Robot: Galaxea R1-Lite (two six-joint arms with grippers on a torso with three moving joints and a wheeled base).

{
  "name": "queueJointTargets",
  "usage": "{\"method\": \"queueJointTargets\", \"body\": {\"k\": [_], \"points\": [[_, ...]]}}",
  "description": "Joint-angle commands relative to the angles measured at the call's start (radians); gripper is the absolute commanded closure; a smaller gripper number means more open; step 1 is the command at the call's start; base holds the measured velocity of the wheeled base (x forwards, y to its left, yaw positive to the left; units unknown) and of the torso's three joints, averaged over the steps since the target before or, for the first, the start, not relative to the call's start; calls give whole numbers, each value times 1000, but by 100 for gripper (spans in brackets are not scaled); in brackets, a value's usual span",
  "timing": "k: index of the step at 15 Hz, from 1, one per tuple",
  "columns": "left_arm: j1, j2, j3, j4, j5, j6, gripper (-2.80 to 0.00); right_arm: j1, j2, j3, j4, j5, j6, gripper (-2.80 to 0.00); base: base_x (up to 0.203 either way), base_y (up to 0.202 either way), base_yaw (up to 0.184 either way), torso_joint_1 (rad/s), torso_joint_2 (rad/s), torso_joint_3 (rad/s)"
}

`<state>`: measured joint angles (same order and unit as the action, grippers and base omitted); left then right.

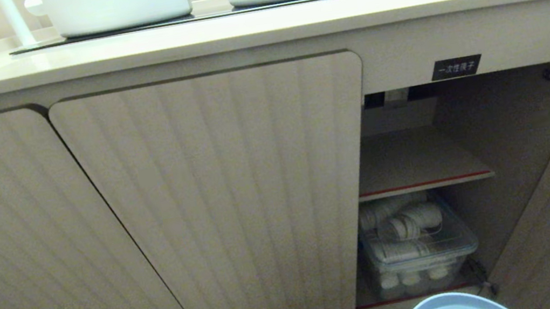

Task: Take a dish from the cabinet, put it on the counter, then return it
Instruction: Place it on the table

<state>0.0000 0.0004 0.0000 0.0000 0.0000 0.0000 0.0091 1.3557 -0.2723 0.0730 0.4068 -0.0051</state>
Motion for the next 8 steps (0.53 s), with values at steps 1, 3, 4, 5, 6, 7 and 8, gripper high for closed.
{"method": "queueJointTargets", "body": {"k": [1,3,4,5,6,7,8], "points": [[0,0,0,0,1,0,0,0,12,-10,-1,2,0,0,0,0,0,0,0,0],[0,0,0,0,0,0,0,0,37,-28,-3,1,3,0,0,0,0,0,0,0],[0,0,0,0,2,0,0,-3,46,-37,-2,1,5,0,0,0,0,0,0,0],[0,0,0,0,0,0,0,-4,56,-50,-2,-1,5,0,0,0,0,0,0,0],[0,0,0,0,0,0,0,-6,58,-59,-1,-2,6,0,0,0,0,0,0,0],[0,0,0,0,2,0,0,-6,57,-68,2,-2,6,0,0,0,0,0,0,0],[0,0,0,0,0,0,0,-6,59,-74,4,-2,7,0,0,0,0,0,0,0]]}}
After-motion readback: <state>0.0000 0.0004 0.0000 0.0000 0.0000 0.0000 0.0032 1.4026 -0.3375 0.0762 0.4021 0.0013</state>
